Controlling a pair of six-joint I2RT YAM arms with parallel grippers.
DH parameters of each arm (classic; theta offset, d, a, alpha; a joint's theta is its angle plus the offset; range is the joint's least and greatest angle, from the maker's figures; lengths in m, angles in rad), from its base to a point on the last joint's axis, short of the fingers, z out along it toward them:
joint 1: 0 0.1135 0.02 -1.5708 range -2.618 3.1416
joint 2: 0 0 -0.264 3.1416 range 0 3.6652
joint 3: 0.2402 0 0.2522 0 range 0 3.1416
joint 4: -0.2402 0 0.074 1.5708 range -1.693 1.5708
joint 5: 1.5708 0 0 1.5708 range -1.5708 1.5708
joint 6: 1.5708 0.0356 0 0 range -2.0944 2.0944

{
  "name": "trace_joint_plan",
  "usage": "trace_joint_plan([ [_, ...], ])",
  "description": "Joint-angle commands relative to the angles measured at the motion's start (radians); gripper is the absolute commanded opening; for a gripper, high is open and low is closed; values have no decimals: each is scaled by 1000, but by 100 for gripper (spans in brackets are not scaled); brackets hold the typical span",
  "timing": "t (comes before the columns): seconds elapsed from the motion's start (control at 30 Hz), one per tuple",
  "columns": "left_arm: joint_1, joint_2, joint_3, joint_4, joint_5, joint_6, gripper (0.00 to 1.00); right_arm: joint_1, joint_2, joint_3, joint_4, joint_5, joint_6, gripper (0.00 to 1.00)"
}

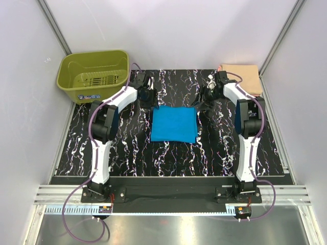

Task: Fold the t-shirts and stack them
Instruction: Fold the tshirt

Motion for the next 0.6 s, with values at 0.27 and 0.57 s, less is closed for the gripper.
trace_joint_plan([
  [0.27, 17, 12, 54, 83, 61, -23, 42, 40, 50, 80, 34, -10, 3, 38],
  [0.57, 24, -22, 43, 71, 15, -41, 0, 40, -15, 85, 2, 81, 25, 0],
])
